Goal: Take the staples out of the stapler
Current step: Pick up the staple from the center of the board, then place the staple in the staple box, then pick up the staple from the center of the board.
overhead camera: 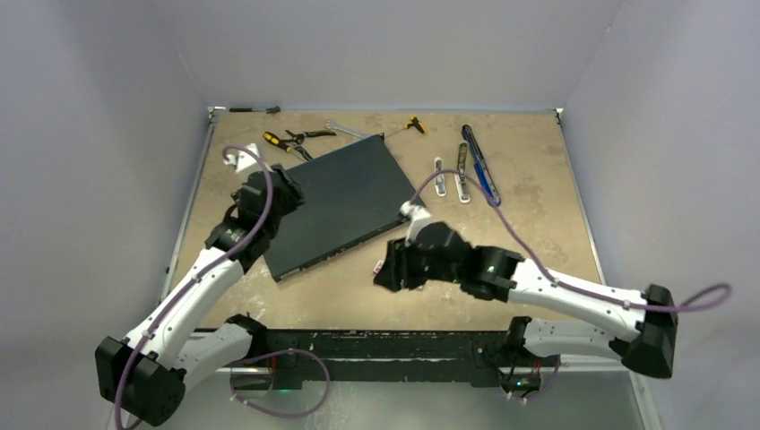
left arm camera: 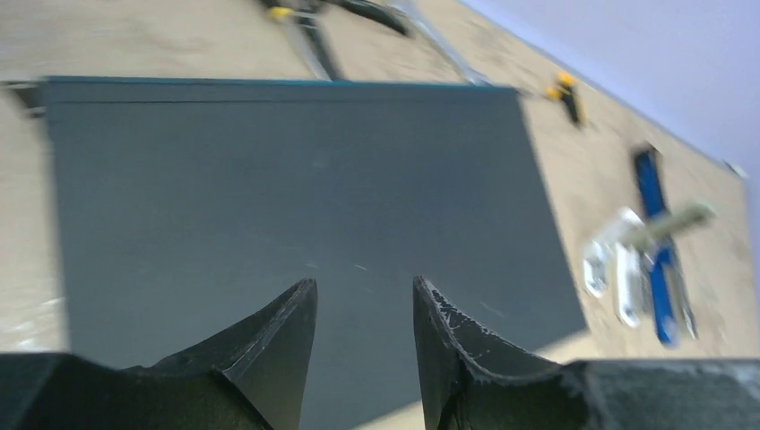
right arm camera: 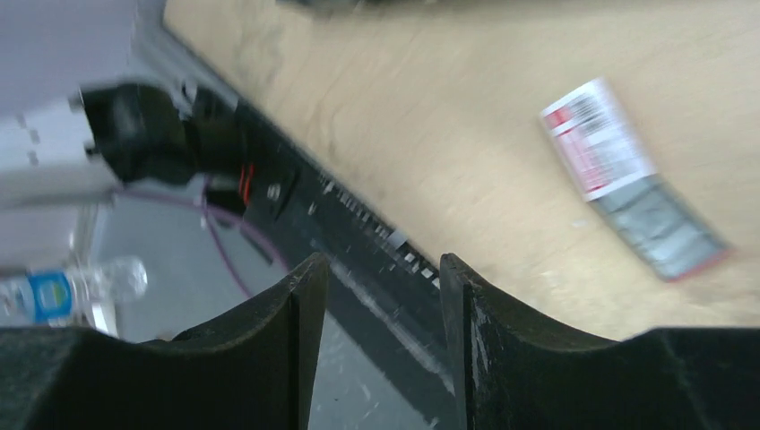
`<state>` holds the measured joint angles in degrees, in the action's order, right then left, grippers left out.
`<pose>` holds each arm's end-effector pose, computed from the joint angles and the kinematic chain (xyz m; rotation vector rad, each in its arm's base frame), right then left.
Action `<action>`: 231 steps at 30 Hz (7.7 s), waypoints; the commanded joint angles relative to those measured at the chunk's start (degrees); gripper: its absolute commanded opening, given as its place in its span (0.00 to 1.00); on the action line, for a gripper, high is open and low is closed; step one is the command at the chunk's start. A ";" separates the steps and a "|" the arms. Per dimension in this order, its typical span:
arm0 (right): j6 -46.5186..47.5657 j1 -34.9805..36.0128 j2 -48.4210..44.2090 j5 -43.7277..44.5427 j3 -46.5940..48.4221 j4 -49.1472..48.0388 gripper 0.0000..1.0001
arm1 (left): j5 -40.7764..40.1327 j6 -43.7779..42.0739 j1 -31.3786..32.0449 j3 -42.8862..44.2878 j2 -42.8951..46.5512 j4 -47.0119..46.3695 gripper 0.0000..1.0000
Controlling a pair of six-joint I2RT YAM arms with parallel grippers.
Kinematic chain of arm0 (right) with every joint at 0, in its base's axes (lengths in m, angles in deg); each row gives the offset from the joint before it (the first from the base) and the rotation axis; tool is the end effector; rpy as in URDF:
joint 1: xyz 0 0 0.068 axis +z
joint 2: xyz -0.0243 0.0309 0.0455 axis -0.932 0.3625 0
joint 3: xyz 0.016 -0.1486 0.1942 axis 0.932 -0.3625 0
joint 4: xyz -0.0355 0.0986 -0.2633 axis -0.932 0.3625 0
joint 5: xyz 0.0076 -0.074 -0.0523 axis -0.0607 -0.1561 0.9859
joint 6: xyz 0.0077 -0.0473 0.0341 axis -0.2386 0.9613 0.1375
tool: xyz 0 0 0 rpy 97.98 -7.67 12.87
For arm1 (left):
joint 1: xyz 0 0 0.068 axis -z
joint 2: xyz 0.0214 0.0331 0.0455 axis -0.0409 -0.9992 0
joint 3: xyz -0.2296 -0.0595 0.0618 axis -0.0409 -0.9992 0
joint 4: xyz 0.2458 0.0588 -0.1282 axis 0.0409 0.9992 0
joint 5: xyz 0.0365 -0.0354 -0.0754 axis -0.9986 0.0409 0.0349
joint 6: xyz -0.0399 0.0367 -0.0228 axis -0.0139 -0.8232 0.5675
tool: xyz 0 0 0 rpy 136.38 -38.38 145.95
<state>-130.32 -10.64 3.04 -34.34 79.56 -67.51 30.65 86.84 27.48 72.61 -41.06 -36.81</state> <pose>0.1465 0.2348 0.2781 -0.2942 2.1922 1.0509 0.2406 -0.1174 0.2820 -0.4553 1.9092 -0.3812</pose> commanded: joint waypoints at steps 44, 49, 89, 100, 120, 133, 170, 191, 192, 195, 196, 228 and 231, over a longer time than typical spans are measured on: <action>-19.79 23.55 50.72 12.40 29.21 20.29 0.45 | -1.35 -6.15 -18.21 1.68 3.92 10.87 0.43; -20.13 23.46 51.27 12.97 29.64 20.73 0.45 | -1.39 -6.25 -18.21 1.74 4.05 10.81 0.43; -21.31 19.01 43.67 16.59 23.96 22.59 0.21 | -1.39 -6.59 -18.19 1.73 3.41 10.47 0.43; -20.37 8.78 33.31 18.90 10.32 23.80 0.22 | -0.96 -6.50 -18.18 1.72 2.69 10.20 0.43; 18.54 4.26 39.38 24.25 14.64 19.05 0.23 | -1.51 -6.54 -18.22 1.81 2.33 10.26 0.43; 24.93 4.27 36.42 20.98 16.20 20.47 0.25 | -1.70 -6.40 -18.20 1.95 1.83 10.09 0.43; -10.23 -4.71 29.83 14.84 11.31 19.71 0.33 | -0.65 -6.43 -18.34 1.70 1.21 9.74 0.43; -14.08 -4.75 32.86 13.31 9.52 20.43 0.33 | -0.03 -6.61 -18.39 1.74 0.95 9.52 0.43; -13.99 -4.71 32.99 13.33 9.56 20.45 0.33 | -0.03 -6.60 -18.32 1.70 0.97 9.51 0.43; -13.63 -4.72 33.90 13.50 9.74 20.66 0.33 | -0.03 -6.59 -18.35 1.70 0.99 9.48 0.43; -13.53 -4.72 34.20 13.36 9.81 20.61 0.34 | 0.01 -6.59 -18.33 1.71 0.88 9.42 0.43; -12.03 -4.75 36.99 12.61 9.92 19.35 0.28 | 0.06 -6.59 -18.30 1.70 1.04 9.40 0.43; -11.98 -4.73 37.10 12.61 9.75 19.52 0.27 | 0.06 -6.59 -18.39 1.71 1.06 9.38 0.43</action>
<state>-142.60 -15.36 39.57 -22.34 89.33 -48.84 30.67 81.31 9.64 74.01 -40.16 -26.23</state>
